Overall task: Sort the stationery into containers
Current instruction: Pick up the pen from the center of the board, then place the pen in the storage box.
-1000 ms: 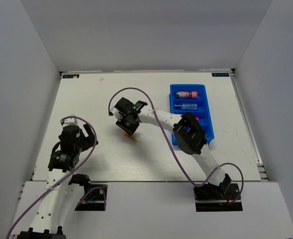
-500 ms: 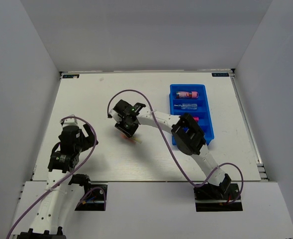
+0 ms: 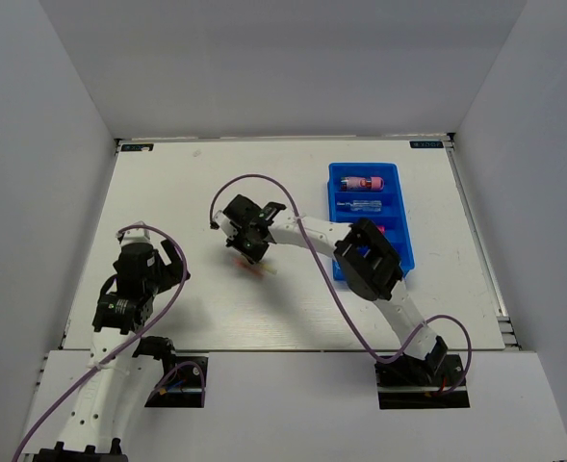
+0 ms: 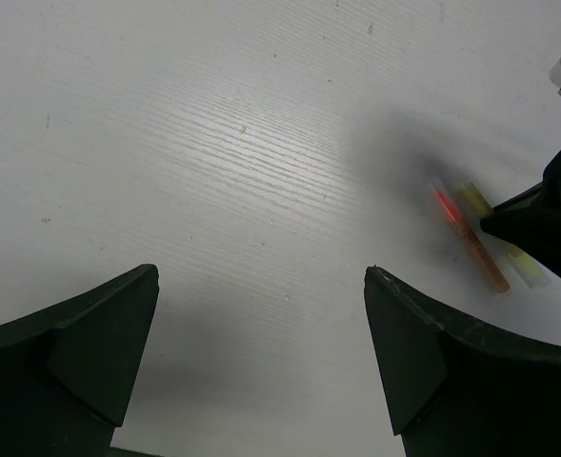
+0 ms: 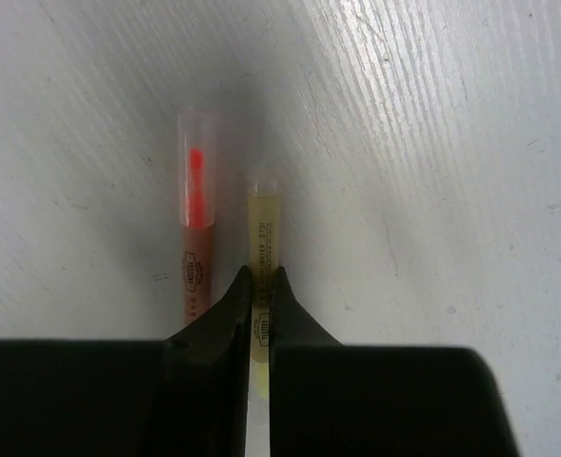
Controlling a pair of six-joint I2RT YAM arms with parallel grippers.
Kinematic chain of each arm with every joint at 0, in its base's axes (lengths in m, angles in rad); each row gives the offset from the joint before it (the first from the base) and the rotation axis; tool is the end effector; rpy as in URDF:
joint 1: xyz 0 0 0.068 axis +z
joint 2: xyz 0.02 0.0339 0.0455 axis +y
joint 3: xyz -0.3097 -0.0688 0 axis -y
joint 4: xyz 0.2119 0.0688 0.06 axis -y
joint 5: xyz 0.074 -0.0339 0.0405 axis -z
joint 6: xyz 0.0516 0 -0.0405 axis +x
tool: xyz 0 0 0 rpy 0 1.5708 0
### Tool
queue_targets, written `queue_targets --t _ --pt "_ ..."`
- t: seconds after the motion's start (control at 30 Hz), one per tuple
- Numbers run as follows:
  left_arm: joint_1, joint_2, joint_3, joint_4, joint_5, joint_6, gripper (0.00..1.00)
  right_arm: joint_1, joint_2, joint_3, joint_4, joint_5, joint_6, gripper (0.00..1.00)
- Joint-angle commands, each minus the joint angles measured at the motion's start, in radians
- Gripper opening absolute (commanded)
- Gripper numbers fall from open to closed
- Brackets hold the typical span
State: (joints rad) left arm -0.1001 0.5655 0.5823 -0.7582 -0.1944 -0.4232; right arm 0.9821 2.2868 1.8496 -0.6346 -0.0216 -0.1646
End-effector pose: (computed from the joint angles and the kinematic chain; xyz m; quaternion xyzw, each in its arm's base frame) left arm 0.0620 0.0038 0.2588 -0.1851 0.8928 -0.0179 0.4103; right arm 0.2771 0.4171 0.2015 -0.5279 0.8126 0.1077 0.2224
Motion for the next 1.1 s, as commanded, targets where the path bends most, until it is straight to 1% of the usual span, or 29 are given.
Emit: queue_targets --t 0.0,0.1,0.13,0.17,0.27,0.3,0.33,0.37,0.4,0.43,0.47,0.5,0.53,0.57,0.6,0.63,0.67,0.7,0.73,0.77,0.8,0.83,0.87,0.9,0.93,1.0,1.03,1.07 --pt "0.002 0.002 0.002 0.008 0.019 0.001 1.00 -0.002 0.016 -0.066 -0.034 0.017 -0.006 0.00" --pt "0.003 0.010 -0.007 0.039 0.076 0.006 1.00 -0.011 -0.039 -0.055 -0.042 0.060 -0.026 0.00" --pt "0.003 0.014 -0.012 0.065 0.135 0.008 1.00 -0.014 -0.052 -0.038 -0.048 0.063 -0.045 0.00" --pt "0.003 0.028 -0.021 0.077 0.163 0.017 1.00 -0.025 -0.065 -0.032 -0.063 0.063 -0.053 0.00" --pt "0.002 0.100 -0.016 0.121 0.301 0.011 0.89 -0.037 -0.165 -0.013 -0.086 0.072 -0.111 0.00" --pt "0.005 0.118 -0.010 0.125 0.325 0.005 0.85 -0.040 -0.224 -0.015 -0.089 0.090 -0.159 0.00" --pt "0.002 0.179 -0.009 0.134 0.373 -0.003 0.77 -0.046 -0.289 -0.021 -0.094 0.097 -0.179 0.00" --pt "0.002 0.201 0.005 0.152 0.422 -0.009 0.74 -0.051 -0.358 -0.053 -0.094 0.092 -0.202 0.00" --pt "0.000 0.217 0.010 0.157 0.438 -0.015 0.72 -0.060 -0.389 -0.067 -0.094 0.089 -0.261 0.00" --pt "0.000 0.255 0.020 0.164 0.456 -0.029 0.69 -0.062 -0.485 -0.081 -0.100 0.074 -0.282 0.00" --pt "-0.013 0.292 0.027 0.172 0.476 -0.046 0.67 -0.068 -0.516 -0.128 -0.111 0.054 -0.308 0.00" --pt "-0.024 0.319 0.049 0.174 0.469 -0.069 0.66 -0.080 -0.545 -0.145 -0.125 0.033 -0.366 0.00" --pt "-0.035 0.339 0.060 0.178 0.458 -0.092 0.66 -0.086 -0.635 -0.183 -0.141 -0.007 -0.387 0.00" --pt "-0.080 0.387 0.068 0.178 0.437 -0.121 0.66 -0.091 -0.667 -0.208 -0.149 -0.029 -0.418 0.00" --pt "-0.098 0.404 0.098 0.183 0.425 -0.138 0.66 -0.109 -0.700 -0.264 -0.146 -0.038 -0.482 0.00" --pt "-0.131 0.424 0.112 0.183 0.406 -0.153 0.66 -0.111 -0.790 -0.326 -0.155 -0.044 -0.507 0.00" --pt "-0.168 0.480 0.123 0.169 0.380 -0.213 0.66 -0.115 -0.818 -0.375 -0.181 -0.058 -0.565 0.00" --pt "-0.206 0.502 0.169 0.162 0.348 -0.238 0.66 -0.141 -0.872 -0.436 -0.185 -0.057 -0.611 0.00" --pt "-0.220 0.525 0.191 0.152 0.334 -0.262 0.66 -0.146 -0.924 -0.470 -0.200 -0.055 -0.642 0.00" --pt "-0.234 0.601 0.230 0.137 0.299 -0.331 0.68 -0.172 -0.950 -0.501 -0.203 -0.063 -0.711 0.00" --pt "-0.274 0.626 0.269 0.097 0.280 -0.359 0.69 -0.199 -1.002 -0.620 -0.197 -0.064 -0.748 0.00" --pt "-0.285 0.690 0.280 0.085 0.270 -0.423 0.69 -0.230 -1.048 -0.660 -0.168 -0.069 -0.836 0.00" --pt "-0.294 0.706 0.295 0.091 0.262 -0.449 0.71 -0.247 -1.076 -0.690 -0.172 -0.101 -0.870 0.00" --pt "-0.318 0.720 0.291 0.118 0.263 -0.469 0.71 -0.281 -1.084 -0.754 -0.183 -0.124 -0.898 0.00" --pt "-0.325 0.747 0.292 0.134 0.263 -0.503 0.71 -0.314 -1.093 -0.771 -0.160 -0.136 -0.917 0.00" --pt "-0.357 0.792 0.297 0.155 0.245 -0.564 0.74 -0.351 -1.112 -0.826 -0.145 -0.161 -0.973 0.00" --pt "-0.365 0.806 0.321 0.152 0.237 -0.577 0.74 -0.394 -1.116 -0.858 -0.108 -0.175 -1.019 0.00" --pt "-0.389 0.832 0.330 0.143 0.219 -0.597 0.76 -0.440 -1.119 -0.875 -0.077 -0.172 -1.039 0.00"
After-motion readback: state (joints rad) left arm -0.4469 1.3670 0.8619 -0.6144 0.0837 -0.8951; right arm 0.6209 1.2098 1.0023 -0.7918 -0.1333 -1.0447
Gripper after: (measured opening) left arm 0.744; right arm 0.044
